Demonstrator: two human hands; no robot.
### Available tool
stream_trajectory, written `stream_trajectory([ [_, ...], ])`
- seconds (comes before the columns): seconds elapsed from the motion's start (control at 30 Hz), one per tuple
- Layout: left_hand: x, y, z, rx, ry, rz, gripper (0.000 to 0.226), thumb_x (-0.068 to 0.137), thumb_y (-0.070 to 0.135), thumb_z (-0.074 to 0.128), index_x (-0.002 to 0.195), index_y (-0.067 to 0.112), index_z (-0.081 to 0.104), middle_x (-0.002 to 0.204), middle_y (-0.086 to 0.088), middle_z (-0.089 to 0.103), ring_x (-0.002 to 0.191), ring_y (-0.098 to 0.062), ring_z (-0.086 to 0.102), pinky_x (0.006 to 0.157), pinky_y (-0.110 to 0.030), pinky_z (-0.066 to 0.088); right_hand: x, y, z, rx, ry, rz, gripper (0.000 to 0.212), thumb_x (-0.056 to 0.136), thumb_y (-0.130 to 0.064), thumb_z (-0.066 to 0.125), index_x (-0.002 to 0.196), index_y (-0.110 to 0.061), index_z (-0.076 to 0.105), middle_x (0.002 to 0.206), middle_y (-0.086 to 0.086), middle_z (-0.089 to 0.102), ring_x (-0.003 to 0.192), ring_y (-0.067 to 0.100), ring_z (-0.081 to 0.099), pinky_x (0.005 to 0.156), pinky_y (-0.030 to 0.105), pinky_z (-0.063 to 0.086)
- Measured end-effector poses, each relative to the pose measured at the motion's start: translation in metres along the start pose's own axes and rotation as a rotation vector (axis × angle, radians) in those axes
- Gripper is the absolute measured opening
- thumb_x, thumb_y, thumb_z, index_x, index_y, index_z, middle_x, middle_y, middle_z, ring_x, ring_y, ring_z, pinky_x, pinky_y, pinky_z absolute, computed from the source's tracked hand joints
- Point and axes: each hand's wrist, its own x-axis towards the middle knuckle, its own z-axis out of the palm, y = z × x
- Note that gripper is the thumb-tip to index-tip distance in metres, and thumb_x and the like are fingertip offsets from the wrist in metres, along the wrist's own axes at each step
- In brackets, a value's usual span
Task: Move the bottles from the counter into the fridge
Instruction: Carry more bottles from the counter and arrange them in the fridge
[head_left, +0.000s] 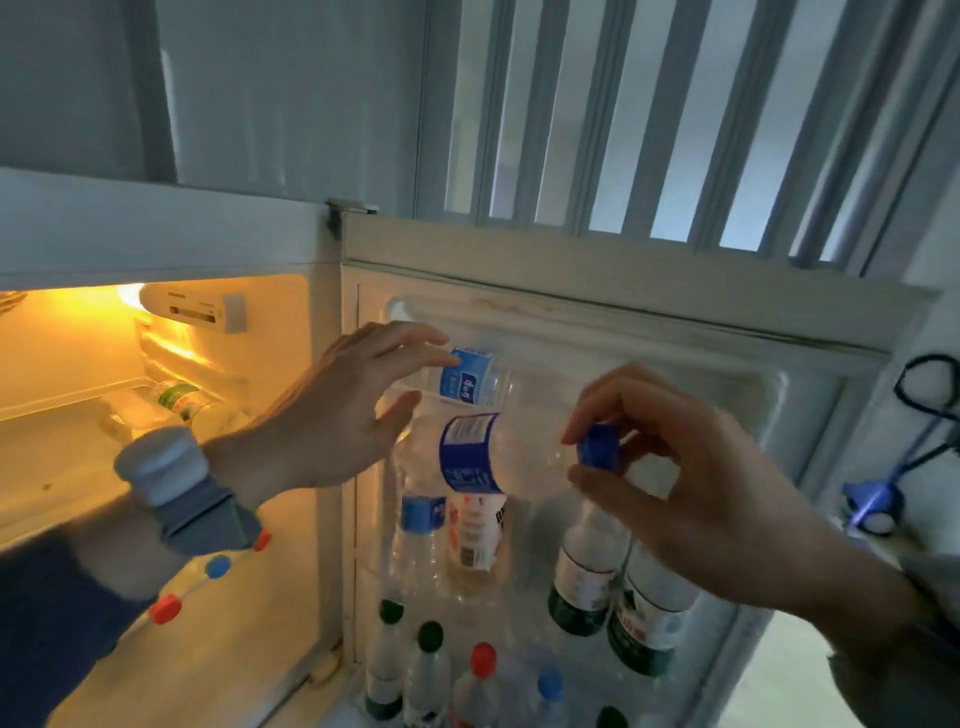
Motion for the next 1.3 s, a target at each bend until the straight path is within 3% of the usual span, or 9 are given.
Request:
stream_trajectory([
  [0.1,0.008,0.005,0.009,-0.028,-0.031,0.010,0.047,0.096,0.012,0.062,0.138,0.033,0.057,0.142,0.015,0.049,0.135,-0.007,0.041,0.114,-0.032,0.031,-0.017,0.007,-0.040,-0.016,0.071,0.080,0.021,0.086,-0.019,0.074,0.098,-0.030,0.063,0.104,-0.013,0.063,0.094,0.016,0.068,0.077,0.025,0.058],
  [0.37,0.015,0.018,0.016,-0.138,-0.046,-0.030,0.036,0.094,0.014,0.065,0.124,0.033,0.065,0.122,0.020,0.054,0.119,-0.002,0.048,0.105,-0.025,0.034,-0.026,0.033,-0.076,-0.173,0.164,0.329,0.018,0.088,-0.013,0.075,0.087,-0.027,0.063,0.084,-0.007,0.073,0.072,0.002,0.070,0.064,0.012,0.053],
  [0.5,0.016,0.021,0.016,-0.132,-0.051,-0.051,0.028,0.094,0.021,0.066,0.120,0.031,0.068,0.112,0.025,0.054,0.112,0.001,0.050,0.099,-0.025,0.039,-0.025,0.043,-0.074,-0.255,0.103,0.354,0.021,0.090,-0.019,0.075,0.092,-0.033,0.060,0.098,-0.013,0.066,0.083,0.003,0.070,0.073,0.027,0.062],
  [0.57,0.015,0.022,0.015,-0.134,-0.048,-0.067,0.027,0.093,0.025,0.067,0.119,0.032,0.067,0.109,0.027,0.054,0.109,0.003,0.051,0.094,-0.022,0.039,-0.023,0.046,-0.073,-0.283,0.083,0.354,0.023,0.089,-0.019,0.075,0.093,-0.034,0.058,0.099,-0.014,0.063,0.087,0.004,0.068,0.075,0.028,0.063],
  [0.73,0.016,0.025,0.010,-0.160,-0.041,-0.104,0.028,0.090,0.033,0.072,0.117,0.038,0.065,0.106,0.027,0.058,0.103,0.004,0.054,0.086,-0.020,0.043,-0.015,0.054,-0.071,-0.341,0.028,0.340,0.037,0.087,-0.018,0.077,0.103,-0.040,0.052,0.106,-0.017,0.060,0.091,0.003,0.067,0.074,0.023,0.060],
  [0.83,0.019,0.030,0.008,-0.171,-0.038,-0.106,0.036,0.088,0.039,0.074,0.121,0.037,0.062,0.108,0.027,0.057,0.102,0.004,0.054,0.083,-0.017,0.042,-0.011,0.057,-0.066,-0.374,-0.077,0.342,0.051,0.091,-0.017,0.073,0.121,-0.048,0.046,0.113,-0.020,0.053,0.092,0.001,0.064,0.068,0.013,0.054],
  [1.03,0.030,0.042,0.010,-0.182,-0.053,-0.029,0.046,0.087,0.046,0.071,0.129,0.038,0.056,0.118,0.026,0.052,0.105,0.004,0.053,0.083,-0.016,0.042,0.000,0.059,-0.066,-0.517,-0.146,0.363,0.040,0.096,-0.011,0.060,0.129,-0.033,0.059,0.119,-0.015,0.050,0.101,0.005,0.052,0.096,0.027,0.049],
  [1.13,0.033,0.044,0.012,-0.187,-0.059,-0.014,0.046,0.087,0.050,0.070,0.130,0.040,0.056,0.119,0.027,0.051,0.105,0.005,0.054,0.081,-0.015,0.042,0.008,0.057,-0.063,-0.507,-0.146,0.355,0.038,0.101,-0.019,0.053,0.137,-0.031,0.057,0.120,-0.016,0.049,0.104,0.005,0.052,0.100,0.032,0.050],
  [1.3,0.035,0.039,0.015,-0.194,-0.069,-0.013,0.036,0.087,0.046,0.072,0.121,0.037,0.062,0.110,0.025,0.056,0.101,0.005,0.055,0.082,-0.017,0.045,0.024,0.048,-0.046,-0.395,-0.174,0.250,0.053,0.103,-0.043,0.052,0.152,-0.051,0.034,0.135,-0.017,0.053,0.116,0.006,0.056,0.099,0.028,0.047],
])
